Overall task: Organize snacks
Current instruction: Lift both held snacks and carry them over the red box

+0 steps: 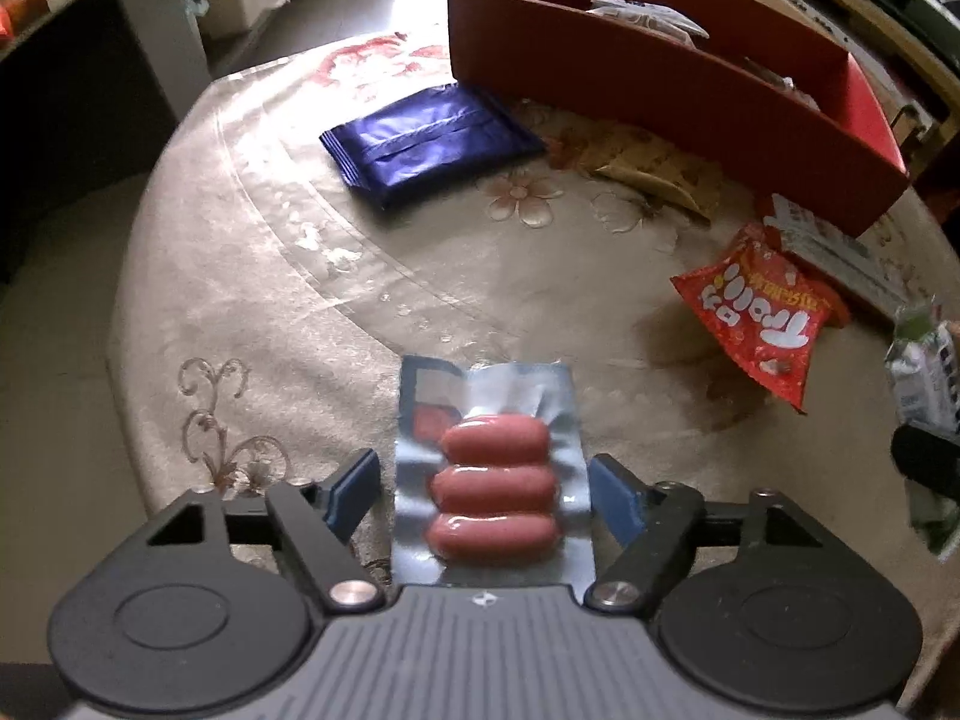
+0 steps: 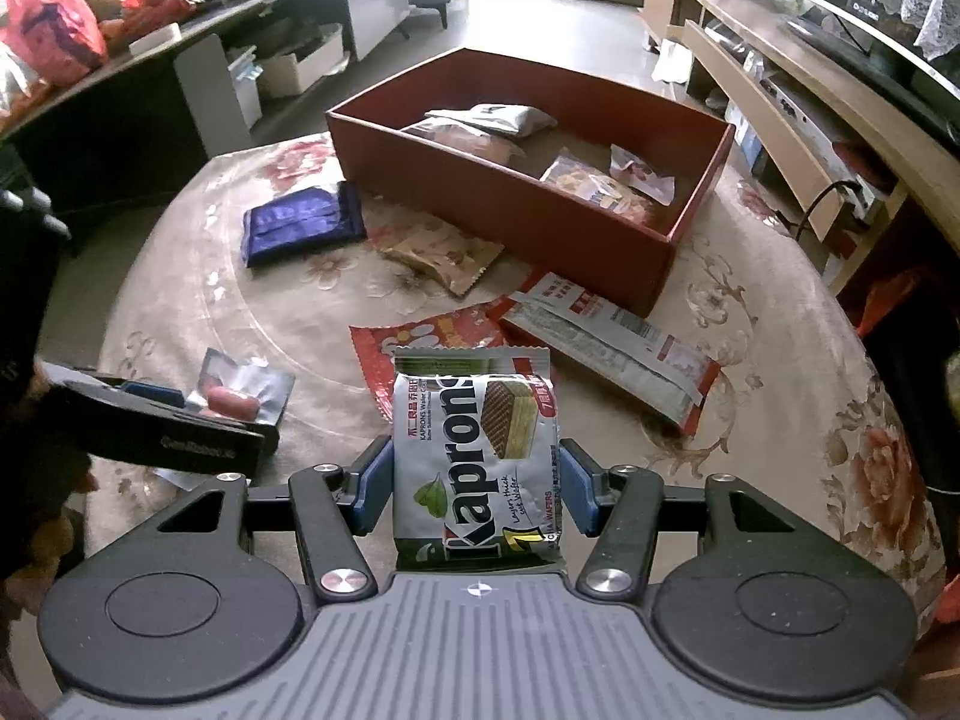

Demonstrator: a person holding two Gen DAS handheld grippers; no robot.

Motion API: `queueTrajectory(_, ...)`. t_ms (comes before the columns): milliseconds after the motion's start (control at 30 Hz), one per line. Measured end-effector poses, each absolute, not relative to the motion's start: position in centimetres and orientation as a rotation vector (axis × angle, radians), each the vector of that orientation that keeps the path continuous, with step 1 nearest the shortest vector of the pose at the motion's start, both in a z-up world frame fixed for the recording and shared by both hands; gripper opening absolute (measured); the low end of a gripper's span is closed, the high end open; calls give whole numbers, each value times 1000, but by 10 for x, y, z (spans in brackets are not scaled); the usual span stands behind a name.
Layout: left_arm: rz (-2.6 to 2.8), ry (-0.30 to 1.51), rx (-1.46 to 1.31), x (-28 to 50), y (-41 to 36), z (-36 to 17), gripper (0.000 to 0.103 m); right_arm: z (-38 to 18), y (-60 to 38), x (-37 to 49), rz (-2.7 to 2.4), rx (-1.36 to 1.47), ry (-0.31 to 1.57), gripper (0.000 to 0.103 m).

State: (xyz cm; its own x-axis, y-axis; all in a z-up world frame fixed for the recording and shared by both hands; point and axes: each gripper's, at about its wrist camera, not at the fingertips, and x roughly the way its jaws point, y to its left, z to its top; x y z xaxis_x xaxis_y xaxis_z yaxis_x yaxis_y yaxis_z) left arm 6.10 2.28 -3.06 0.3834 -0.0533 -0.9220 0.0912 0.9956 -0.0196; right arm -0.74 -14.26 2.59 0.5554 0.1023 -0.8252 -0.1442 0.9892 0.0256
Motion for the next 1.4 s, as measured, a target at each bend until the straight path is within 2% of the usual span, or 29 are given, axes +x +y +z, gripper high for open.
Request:
queueTrajectory(200,-104,1182,4,59,22,-23,71,31,-146,-12,149,-37,947,64)
queueTrajectory(533,-139,1085,7,69,11,9,71,44,-152,-3,124,-19,902,64)
queueTrajectory(1400,-177,934,44,167,-33,52,71,68,-164,85,19,-11,835,64)
